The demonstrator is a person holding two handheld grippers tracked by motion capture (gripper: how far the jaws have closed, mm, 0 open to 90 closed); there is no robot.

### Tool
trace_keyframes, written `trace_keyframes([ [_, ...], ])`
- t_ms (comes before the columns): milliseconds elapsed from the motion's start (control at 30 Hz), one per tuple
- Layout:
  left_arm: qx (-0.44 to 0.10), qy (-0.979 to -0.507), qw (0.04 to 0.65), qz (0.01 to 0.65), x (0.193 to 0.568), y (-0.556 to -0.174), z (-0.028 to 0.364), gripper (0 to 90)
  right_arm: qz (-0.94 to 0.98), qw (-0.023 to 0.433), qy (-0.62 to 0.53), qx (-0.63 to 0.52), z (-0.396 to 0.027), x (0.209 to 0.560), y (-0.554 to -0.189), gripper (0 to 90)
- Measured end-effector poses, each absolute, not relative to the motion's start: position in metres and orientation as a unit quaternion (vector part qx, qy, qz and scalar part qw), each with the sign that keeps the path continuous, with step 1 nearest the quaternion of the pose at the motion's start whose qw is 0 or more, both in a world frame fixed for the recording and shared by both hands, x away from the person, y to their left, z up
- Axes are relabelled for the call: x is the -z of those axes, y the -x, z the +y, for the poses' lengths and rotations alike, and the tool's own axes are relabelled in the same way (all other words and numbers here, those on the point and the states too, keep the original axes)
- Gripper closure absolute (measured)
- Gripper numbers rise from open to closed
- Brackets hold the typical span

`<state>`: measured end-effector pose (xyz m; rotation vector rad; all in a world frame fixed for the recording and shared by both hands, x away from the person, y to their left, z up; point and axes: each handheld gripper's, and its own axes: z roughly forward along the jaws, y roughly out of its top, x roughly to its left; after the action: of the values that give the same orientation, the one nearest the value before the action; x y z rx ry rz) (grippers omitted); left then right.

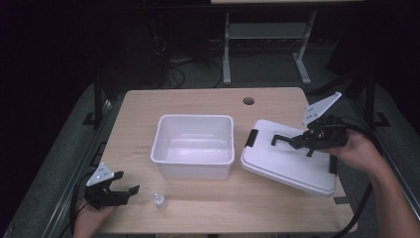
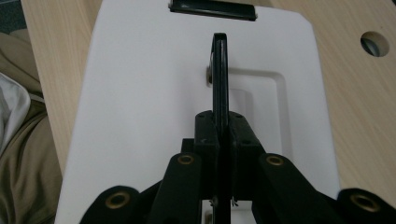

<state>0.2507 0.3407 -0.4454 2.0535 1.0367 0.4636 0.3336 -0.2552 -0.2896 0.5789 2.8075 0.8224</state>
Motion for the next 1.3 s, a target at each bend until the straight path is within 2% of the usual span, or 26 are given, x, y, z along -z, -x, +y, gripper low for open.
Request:
trace_keyframes([
  [600, -0.178, -0.809, 0.384, 0.407, 0.447, -0.251, 0.342, 16.7, 0.941, 0.031, -0.212, -0.263, -0.253, 0.362, -0.343, 83.5],
  [1300, -0.174, -0.806, 0.394, 0.406, 0.447, -0.251, 0.343, 16.6, 0.930, 0.023, -0.249, -0.268, -0.269, 0.401, -0.350, 83.3],
])
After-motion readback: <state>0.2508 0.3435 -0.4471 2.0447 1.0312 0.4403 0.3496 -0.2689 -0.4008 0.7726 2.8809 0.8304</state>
